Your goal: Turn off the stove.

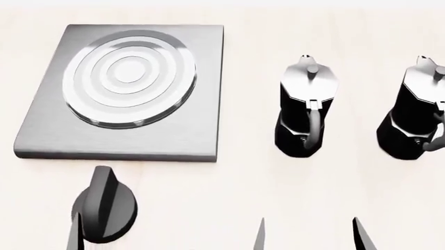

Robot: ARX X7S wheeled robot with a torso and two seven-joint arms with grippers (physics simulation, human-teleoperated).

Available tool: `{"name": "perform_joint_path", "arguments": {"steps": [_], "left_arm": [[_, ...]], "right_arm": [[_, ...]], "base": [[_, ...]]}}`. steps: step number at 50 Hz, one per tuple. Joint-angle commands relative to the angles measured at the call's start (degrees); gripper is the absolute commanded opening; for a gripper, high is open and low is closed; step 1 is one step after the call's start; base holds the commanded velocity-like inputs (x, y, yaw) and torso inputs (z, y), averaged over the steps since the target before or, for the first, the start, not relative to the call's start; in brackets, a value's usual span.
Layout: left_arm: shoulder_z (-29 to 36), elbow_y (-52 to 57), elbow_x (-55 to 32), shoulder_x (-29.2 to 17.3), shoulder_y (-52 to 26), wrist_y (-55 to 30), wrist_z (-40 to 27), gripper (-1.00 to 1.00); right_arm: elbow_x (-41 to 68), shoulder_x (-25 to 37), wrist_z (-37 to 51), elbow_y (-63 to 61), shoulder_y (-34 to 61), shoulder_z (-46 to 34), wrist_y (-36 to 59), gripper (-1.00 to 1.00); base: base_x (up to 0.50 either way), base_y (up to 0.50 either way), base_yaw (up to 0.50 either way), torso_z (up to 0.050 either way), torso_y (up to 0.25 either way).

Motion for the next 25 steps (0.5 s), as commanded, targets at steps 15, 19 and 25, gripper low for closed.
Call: {"name": "perform_joint_path", "arguments": {"steps": [15,19,25], "left_arm": [[0.7,-0.2,-0.2,-0.6,0.0,0.3,-0.6,1.0],[0.9,-0.2,-0.2,-0.7,0.0,0.4,-0.7,1.0],[1.4,-0.4,-0.2,-0.8,0.0,0.5,-0.8,1.0]], "right_arm": [[0.5,0.8,1.0,-0.1,0.1,-0.5,-0.1,1.0],[0.6,1.0,1.1,-0.1,0.1,-0.5,-0.1,1.0],[1.1,1.1,1.3,0.1,0.2,-0.4,-0.2,1.0]], "base": [[0.0,0.0,0.0,0.0,-0.045],[0.0,0.0,0.0,0.0,-0.027],[0.0,0.0,0.0,0.0,-0.007]]}}
